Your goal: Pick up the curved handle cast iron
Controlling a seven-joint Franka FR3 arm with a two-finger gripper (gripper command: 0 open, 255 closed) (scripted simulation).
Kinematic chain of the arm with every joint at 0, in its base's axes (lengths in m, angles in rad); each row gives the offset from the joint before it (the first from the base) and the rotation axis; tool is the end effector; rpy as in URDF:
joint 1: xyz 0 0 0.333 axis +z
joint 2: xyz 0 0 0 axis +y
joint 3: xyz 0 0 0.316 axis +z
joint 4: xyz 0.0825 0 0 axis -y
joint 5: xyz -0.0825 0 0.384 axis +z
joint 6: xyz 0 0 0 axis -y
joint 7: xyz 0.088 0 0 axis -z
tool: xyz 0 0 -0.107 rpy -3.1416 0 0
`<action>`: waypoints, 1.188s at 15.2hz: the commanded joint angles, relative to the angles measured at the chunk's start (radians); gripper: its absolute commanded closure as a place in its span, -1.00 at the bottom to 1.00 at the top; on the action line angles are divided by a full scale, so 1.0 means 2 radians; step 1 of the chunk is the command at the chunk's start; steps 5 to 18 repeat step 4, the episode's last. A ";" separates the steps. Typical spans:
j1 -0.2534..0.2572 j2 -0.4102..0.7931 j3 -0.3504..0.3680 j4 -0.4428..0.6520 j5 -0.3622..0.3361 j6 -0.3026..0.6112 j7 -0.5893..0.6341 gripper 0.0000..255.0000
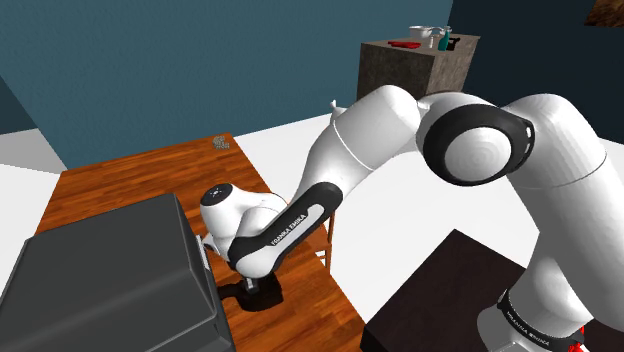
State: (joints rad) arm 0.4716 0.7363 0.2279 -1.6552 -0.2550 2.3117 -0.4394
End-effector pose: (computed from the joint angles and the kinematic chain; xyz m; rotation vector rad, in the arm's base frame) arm 0.5317 0.4197 0.1836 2.5054 1.8342 -0.0764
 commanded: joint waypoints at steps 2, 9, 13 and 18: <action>-0.003 -0.015 0.003 -0.003 0.004 -0.012 -0.003 1.00; -0.003 -0.016 0.003 -0.003 0.004 -0.012 -0.003 1.00; -0.003 -0.016 0.003 -0.003 0.004 -0.012 -0.003 1.00; -0.003 -0.016 0.003 -0.003 0.004 -0.012 -0.003 1.00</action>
